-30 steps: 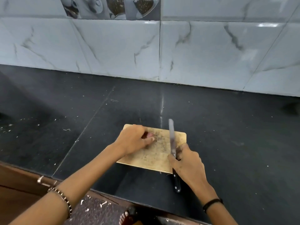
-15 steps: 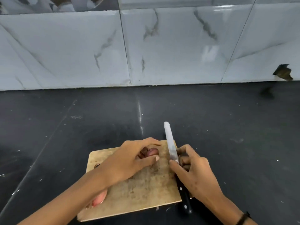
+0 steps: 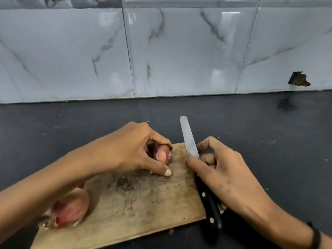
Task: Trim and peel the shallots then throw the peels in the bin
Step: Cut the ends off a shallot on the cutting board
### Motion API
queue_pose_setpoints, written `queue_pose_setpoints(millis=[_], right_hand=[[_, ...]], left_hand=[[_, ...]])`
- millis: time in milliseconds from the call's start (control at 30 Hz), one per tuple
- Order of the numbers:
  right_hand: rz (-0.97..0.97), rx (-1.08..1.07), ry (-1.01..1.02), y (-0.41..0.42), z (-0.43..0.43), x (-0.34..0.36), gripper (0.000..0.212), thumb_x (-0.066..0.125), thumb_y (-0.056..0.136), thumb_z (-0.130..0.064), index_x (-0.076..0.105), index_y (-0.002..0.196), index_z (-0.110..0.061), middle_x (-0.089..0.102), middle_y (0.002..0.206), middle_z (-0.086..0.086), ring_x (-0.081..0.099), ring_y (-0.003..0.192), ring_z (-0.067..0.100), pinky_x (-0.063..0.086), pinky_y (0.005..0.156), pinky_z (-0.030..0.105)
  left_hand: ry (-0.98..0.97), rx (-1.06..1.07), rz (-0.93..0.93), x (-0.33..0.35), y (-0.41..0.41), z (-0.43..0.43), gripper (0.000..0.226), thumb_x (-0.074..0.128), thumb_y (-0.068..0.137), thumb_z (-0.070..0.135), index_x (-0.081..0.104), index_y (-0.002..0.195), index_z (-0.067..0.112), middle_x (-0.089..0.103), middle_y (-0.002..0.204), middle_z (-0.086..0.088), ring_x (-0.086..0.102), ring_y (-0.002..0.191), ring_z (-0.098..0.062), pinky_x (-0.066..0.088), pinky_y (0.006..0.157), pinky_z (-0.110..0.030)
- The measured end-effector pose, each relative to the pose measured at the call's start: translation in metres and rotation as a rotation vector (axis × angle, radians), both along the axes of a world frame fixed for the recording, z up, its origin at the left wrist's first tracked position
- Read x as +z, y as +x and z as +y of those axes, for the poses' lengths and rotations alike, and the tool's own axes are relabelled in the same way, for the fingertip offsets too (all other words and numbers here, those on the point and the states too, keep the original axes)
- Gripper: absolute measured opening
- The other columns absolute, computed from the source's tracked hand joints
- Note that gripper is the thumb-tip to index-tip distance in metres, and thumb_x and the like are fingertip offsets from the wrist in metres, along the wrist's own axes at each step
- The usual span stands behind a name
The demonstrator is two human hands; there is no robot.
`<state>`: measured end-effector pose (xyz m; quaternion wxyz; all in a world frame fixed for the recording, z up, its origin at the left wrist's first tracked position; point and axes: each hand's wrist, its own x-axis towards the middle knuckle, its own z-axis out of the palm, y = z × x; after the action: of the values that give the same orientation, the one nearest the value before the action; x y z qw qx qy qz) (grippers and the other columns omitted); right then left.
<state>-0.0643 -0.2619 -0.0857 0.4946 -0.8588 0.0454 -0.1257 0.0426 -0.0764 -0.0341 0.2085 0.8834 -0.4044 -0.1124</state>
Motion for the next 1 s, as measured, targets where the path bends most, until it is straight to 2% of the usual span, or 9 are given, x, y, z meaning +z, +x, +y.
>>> queue_pose_setpoints(millis=[133, 233, 367, 433, 533, 700, 800, 900, 1000], right_hand=[[-0.093, -0.001, -0.082, -0.001, 0.0, -0.003, 0.018, 0.064, 0.089, -0.039, 0.058, 0.091, -0.022, 0.057, 0.05, -0.006, 0.048, 0.043, 0.006, 0.043, 0.046, 0.024], [-0.115, -0.03, -0.09, -0.002, 0.0, -0.004, 0.024, 0.065, 0.088, -0.042, 0.059, 0.093, -0.019, 0.06, 0.051, -0.007, 0.051, 0.037, 0.006, 0.042, 0.039, 0.022], [-0.117, -0.053, -0.024, -0.003, 0.002, -0.006, 0.024, 0.068, 0.089, -0.037, 0.063, 0.095, -0.015, 0.067, 0.066, -0.002, 0.05, 0.034, 0.009, 0.037, 0.035, 0.02], [-0.108, -0.056, 0.012, -0.005, 0.004, -0.006, 0.024, 0.069, 0.088, -0.037, 0.065, 0.096, -0.015, 0.071, 0.072, 0.003, 0.056, 0.042, 0.011, 0.039, 0.038, 0.021], [-0.111, -0.022, 0.07, -0.008, 0.005, -0.007, 0.024, 0.068, 0.09, -0.036, 0.069, 0.096, -0.013, 0.075, 0.073, 0.006, 0.064, 0.056, 0.016, 0.048, 0.053, 0.031], [-0.12, -0.011, 0.069, -0.01, 0.006, -0.005, 0.025, 0.066, 0.092, -0.042, 0.07, 0.09, -0.017, 0.072, 0.069, -0.004, 0.066, 0.063, 0.009, 0.048, 0.063, 0.024], [-0.09, 0.066, 0.183, -0.013, 0.006, -0.001, 0.023, 0.063, 0.095, -0.036, 0.066, 0.092, -0.014, 0.069, 0.068, 0.004, 0.061, 0.056, 0.014, 0.047, 0.058, 0.034], [-0.07, 0.102, 0.204, -0.016, 0.006, 0.0, 0.023, 0.059, 0.096, -0.035, 0.063, 0.091, -0.013, 0.067, 0.064, 0.004, 0.058, 0.05, 0.014, 0.045, 0.053, 0.031], [-0.065, 0.073, 0.154, -0.016, 0.006, 0.002, 0.024, 0.059, 0.095, -0.035, 0.061, 0.084, -0.015, 0.062, 0.056, -0.006, 0.055, 0.047, 0.008, 0.041, 0.048, 0.024]], left_hand=[[0.044, 0.045, -0.071, 0.002, -0.011, -0.005, 0.04, 0.084, 0.066, 0.056, 0.078, 0.098, 0.034, 0.075, 0.084, 0.018, 0.068, 0.078, -0.001, 0.051, 0.073, -0.021], [0.058, 0.043, -0.108, 0.002, -0.013, -0.009, 0.036, 0.084, 0.068, 0.054, 0.079, 0.091, 0.026, 0.076, 0.084, 0.013, 0.067, 0.078, -0.002, 0.047, 0.069, -0.016], [0.003, 0.017, -0.041, -0.004, -0.017, -0.011, 0.032, 0.085, 0.074, 0.043, 0.071, 0.07, 0.014, 0.072, 0.069, 0.0, 0.069, 0.073, -0.016, 0.05, 0.08, -0.023], [-0.004, 0.005, -0.012, -0.007, -0.016, -0.013, 0.031, 0.084, 0.077, 0.039, 0.065, 0.066, 0.016, 0.066, 0.059, 0.005, 0.064, 0.063, -0.01, 0.051, 0.074, -0.023], [0.015, -0.015, 0.018, -0.009, -0.012, -0.01, 0.029, 0.079, 0.084, 0.037, 0.062, 0.072, 0.016, 0.063, 0.061, 0.011, 0.062, 0.066, -0.006, 0.048, 0.07, -0.018], [0.009, -0.103, 0.009, -0.01, -0.013, 0.006, 0.025, 0.069, 0.094, 0.036, 0.064, 0.093, 0.012, 0.066, 0.084, 0.003, 0.064, 0.083, -0.009, 0.05, 0.082, -0.025], [-0.071, -0.073, -0.032, -0.015, -0.015, 0.005, 0.033, 0.075, 0.087, 0.041, 0.068, 0.105, 0.015, 0.072, 0.098, -0.002, 0.068, 0.089, -0.013, 0.054, 0.084, -0.027], [-0.157, -0.037, -0.038, -0.02, -0.017, 0.001, 0.039, 0.081, 0.081, 0.04, 0.066, 0.109, 0.019, 0.073, 0.1, -0.004, 0.071, 0.09, -0.015, 0.059, 0.084, -0.029], [-0.179, -0.042, -0.049, -0.021, -0.014, 0.003, 0.04, 0.083, 0.077, 0.045, 0.063, 0.105, 0.025, 0.072, 0.098, -0.003, 0.07, 0.091, -0.021, 0.059, 0.088, -0.04]])
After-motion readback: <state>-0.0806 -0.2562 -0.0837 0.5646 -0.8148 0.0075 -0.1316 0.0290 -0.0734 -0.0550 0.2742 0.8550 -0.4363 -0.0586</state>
